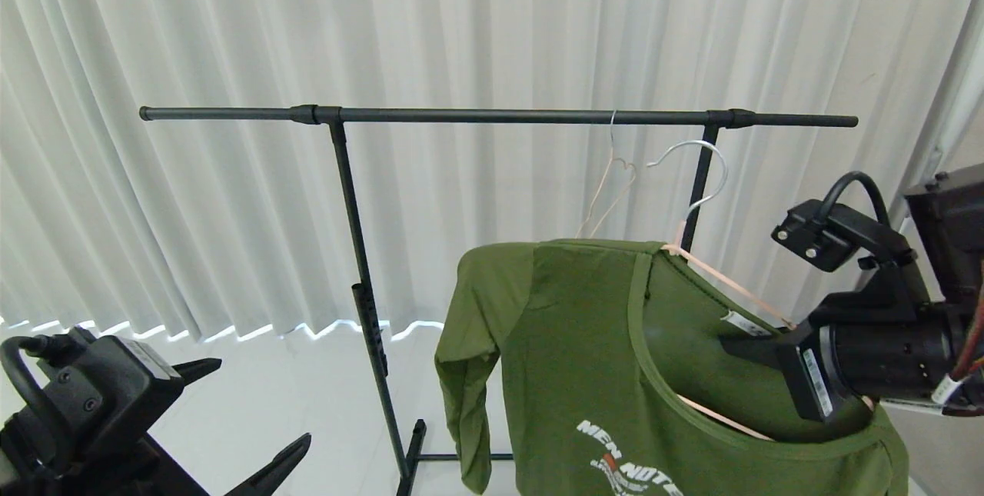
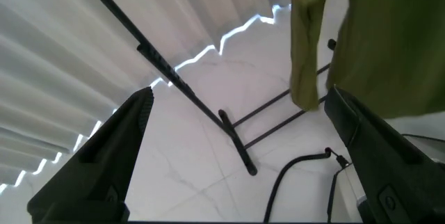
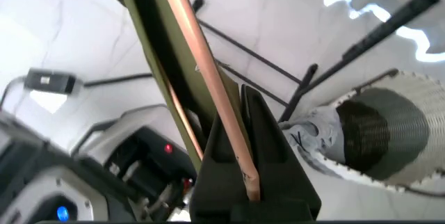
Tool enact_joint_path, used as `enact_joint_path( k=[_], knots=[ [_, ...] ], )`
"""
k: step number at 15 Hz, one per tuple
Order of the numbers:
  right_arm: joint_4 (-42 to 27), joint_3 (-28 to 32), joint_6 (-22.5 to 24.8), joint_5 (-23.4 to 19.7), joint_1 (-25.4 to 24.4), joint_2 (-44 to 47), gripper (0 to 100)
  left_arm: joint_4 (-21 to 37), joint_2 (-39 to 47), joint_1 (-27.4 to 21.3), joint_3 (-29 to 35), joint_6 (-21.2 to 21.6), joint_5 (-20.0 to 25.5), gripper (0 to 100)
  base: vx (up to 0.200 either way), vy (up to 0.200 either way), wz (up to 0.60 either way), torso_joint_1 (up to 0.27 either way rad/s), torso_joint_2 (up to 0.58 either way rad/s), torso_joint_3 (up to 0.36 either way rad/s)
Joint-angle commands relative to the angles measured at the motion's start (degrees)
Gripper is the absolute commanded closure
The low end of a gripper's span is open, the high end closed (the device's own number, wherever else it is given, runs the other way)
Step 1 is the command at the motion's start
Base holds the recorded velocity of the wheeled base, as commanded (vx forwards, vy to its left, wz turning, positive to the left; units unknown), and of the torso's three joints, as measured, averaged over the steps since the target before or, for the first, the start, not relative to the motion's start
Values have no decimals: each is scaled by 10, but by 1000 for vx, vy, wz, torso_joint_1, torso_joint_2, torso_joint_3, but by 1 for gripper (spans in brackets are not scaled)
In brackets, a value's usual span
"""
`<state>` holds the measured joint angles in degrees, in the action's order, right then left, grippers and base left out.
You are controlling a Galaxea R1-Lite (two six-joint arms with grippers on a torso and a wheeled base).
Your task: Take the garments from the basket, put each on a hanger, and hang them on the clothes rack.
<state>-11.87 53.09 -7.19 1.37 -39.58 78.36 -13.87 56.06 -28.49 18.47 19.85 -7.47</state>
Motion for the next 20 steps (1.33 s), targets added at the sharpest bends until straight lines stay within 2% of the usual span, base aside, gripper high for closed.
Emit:
enact_joint_path(
  k=[1,2,4,9,13,20],
  knots=[
    [-11,54,-29,29,-6,56,100,0,6,1,3,1,-3,0,0,0,0,0,0,0],
    [-17,65,-38,36,-7,65,100,0,8,1,3,1,-3,0,0,0,0,0,0,0],
    [-55,129,-66,61,-7,102,100,0,27,12,12,1,-9,0,0,0,0,0,0,0],
    [-94,203,-70,70,-13,141,100,0,57,48,31,-8,-17,0,0,0,0,0,0,0],
    [-94,211,-70,97,-14,155,100,0,58,48,30,-19,-18,0,0,0,0,0,0,0],
    [-94,211,-70,100,-18,152,100,0,61,48,30,-19,-17,0,200,0,0,1,2,1]
  ],
)
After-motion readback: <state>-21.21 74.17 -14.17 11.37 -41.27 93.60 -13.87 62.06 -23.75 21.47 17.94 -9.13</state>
